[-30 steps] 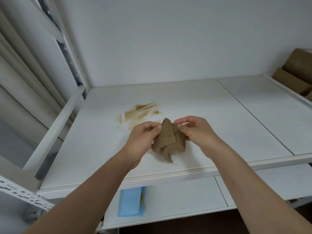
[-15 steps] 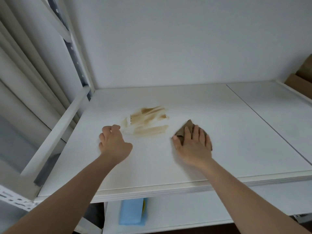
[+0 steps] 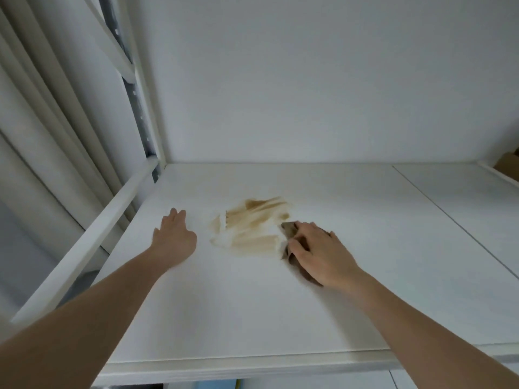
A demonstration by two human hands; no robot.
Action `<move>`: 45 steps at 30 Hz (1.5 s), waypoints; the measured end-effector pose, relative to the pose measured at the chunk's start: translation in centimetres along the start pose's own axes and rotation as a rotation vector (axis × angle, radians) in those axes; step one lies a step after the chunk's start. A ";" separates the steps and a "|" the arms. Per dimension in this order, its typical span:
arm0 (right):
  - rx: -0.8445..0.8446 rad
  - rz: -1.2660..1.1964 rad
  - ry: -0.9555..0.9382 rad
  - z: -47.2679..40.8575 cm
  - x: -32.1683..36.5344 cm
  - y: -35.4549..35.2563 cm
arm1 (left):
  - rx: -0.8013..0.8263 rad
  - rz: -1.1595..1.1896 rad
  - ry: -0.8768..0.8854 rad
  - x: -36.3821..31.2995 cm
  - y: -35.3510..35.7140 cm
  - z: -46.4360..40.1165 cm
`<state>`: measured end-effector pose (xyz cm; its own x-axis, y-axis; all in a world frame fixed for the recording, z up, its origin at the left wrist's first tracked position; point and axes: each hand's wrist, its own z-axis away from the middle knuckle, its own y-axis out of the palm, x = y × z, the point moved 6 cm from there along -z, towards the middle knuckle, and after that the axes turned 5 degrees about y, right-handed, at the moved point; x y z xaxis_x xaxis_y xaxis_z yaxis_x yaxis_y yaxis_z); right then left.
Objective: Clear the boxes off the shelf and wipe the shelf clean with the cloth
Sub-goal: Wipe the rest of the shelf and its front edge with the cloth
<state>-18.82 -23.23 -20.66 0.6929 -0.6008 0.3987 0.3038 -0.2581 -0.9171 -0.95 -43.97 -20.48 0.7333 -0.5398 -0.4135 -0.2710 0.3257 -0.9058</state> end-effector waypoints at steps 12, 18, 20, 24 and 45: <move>0.071 0.176 0.082 -8.3 1.1 2.0 | -0.063 -0.434 0.042 1.0 -1.6 -4.4; 0.125 0.212 -0.035 -7.4 -1.6 0.8 | -0.122 -0.381 0.034 0.7 -3.0 -5.1; 0.057 0.255 0.088 -8.0 -4.7 -0.8 | -0.113 -0.397 0.041 0.7 -3.4 -5.4; 0.054 0.244 0.250 -10.8 -5.7 -1.0 | -0.129 -0.400 0.060 0.8 -3.6 -5.6; 0.109 0.265 0.050 -18.3 0.8 1.6 | -0.270 -0.254 0.108 1.9 -1.7 -7.8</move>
<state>-29.72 -38.01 -21.91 0.7255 -0.6735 0.1416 0.1865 -0.0057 -0.9824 -3.97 -51.59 -20.46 0.7320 -0.6606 -0.1668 -0.2541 -0.0375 -0.9664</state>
